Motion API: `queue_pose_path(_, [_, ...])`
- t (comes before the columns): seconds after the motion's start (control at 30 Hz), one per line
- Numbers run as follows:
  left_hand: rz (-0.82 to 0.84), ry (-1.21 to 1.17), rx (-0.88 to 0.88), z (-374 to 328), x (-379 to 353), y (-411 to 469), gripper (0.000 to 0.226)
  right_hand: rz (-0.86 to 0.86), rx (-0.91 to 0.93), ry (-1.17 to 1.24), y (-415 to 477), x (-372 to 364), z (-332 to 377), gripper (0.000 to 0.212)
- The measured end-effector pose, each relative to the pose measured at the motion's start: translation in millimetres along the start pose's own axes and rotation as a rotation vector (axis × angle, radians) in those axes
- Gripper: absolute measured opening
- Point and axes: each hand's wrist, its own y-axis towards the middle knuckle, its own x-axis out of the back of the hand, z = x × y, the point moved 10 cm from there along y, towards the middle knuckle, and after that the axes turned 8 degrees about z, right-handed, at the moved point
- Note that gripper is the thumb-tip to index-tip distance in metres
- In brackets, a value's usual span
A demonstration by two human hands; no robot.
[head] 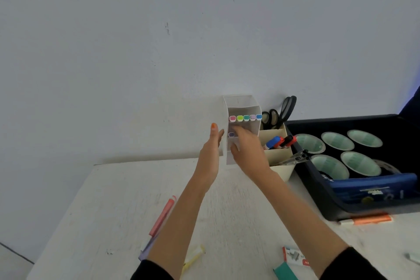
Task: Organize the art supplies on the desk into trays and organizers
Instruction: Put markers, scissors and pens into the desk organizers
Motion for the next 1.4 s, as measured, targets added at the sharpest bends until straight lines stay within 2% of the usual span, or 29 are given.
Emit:
queue_pose_path(0.1, [-0.051,-0.039,-0.019,6.4,12.6,-18.4,0.057,-0.084,-0.052,0.077,-23.5,10.1,11.6,0.033])
queue_pose_path(0.23, [-0.156,-0.087,-0.054,15.0,42.6,-51.5,0.051,0.034,0.007,0.142,-48.5,-7.3,35.2,0.040])
queue_pose_path(0.33, [-0.236,-0.125,-0.053,28.6,68.9,-82.5,0.046,0.088,0.063,0.120,-71.3,-22.7,47.3,0.032])
queue_pose_path(0.37, [-0.260,-0.139,-0.049,33.4,76.5,-91.8,0.046,0.148,0.102,0.123,-78.9,-31.5,50.9,0.028])
queue_pose_path(0.43, [-0.319,-0.169,-0.031,44.6,91.9,-111.1,0.045,0.374,0.181,0.108,-100.2,-60.7,61.7,0.025])
queue_pose_path(0.5, [-0.367,-0.196,-0.014,55.7,104.1,-127.6,0.044,0.600,0.202,0.071,-125.4,-89.9,65.0,0.031])
queue_pose_path(0.57, [-0.393,-0.205,-0.007,64.3,111.1,-140.7,0.045,0.715,0.166,0.009,-144.1,-107.2,59.3,0.041])
queue_pose_path(0.63, [-0.433,-0.190,-0.011,71.4,118.5,-151.8,0.045,0.742,0.165,-0.084,-156.4,-115.6,56.0,0.048])
queue_pose_path(0.7, [-0.460,-0.187,-0.001,78.3,122.0,-160.1,0.046,0.699,0.192,-0.116,-162.2,-115.5,57.5,0.043])
queue_pose_path(0.83, [-0.468,-0.173,0.004,84.6,121.1,-166.5,0.046,0.656,0.167,0.009,-168.3,-112.2,54.8,0.026])
queue_pose_path(0.97, [-0.439,-0.180,-0.012,83.1,115.7,-164.7,0.046,0.690,0.011,0.305,-167.4,-98.4,38.5,0.019])
queue_pose_path(1.07, [-0.425,-0.206,-0.006,82.3,110.4,-157.2,0.045,0.604,-0.145,0.557,-158.7,-71.3,21.7,0.021])
queue_pose_path(1.17, [-0.393,-0.226,-0.002,74.5,96.1,-144.8,0.041,0.431,-0.297,0.938,-150.5,-40.8,1.0,0.028])
queue_pose_path(1.23, [-0.364,-0.210,-0.014,67.3,84.5,-135.7,0.040,0.278,-0.343,1.067,-144.0,-16.7,-13.3,0.028])
queue_pose_path(1.3, [-0.326,-0.196,-0.025,60.5,71.9,-123.8,0.040,0.112,-0.340,1.003,-134.5,13.2,-28.5,0.034])
queue_pose_path(1.4, [-0.271,-0.165,-0.038,47.9,54.2,-102.0,0.040,-0.152,-0.257,0.737,-119.5,66.8,-33.8,0.034])
